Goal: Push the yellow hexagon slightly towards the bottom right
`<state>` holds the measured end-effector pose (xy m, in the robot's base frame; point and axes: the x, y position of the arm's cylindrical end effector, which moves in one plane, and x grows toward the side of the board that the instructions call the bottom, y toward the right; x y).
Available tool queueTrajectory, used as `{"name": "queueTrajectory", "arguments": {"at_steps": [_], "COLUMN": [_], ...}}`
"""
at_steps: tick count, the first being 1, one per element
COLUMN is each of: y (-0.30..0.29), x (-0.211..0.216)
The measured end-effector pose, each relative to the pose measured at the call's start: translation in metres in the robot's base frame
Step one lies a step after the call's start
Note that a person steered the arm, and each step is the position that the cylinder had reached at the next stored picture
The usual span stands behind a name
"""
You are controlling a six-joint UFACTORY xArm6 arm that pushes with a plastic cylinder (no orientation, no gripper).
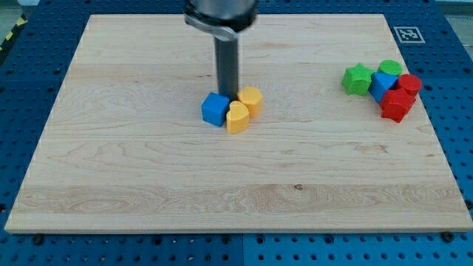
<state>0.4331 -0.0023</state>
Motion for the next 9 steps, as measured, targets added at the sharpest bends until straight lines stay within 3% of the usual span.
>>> {"name": "queueTrajectory", "arguments": {"at_steps": [2, 3, 6, 7, 9], "y": [0.095, 0.098, 0.028, 0.046, 0.173], "x": [0.071, 0.073, 0.02, -0.014, 0.046]}}
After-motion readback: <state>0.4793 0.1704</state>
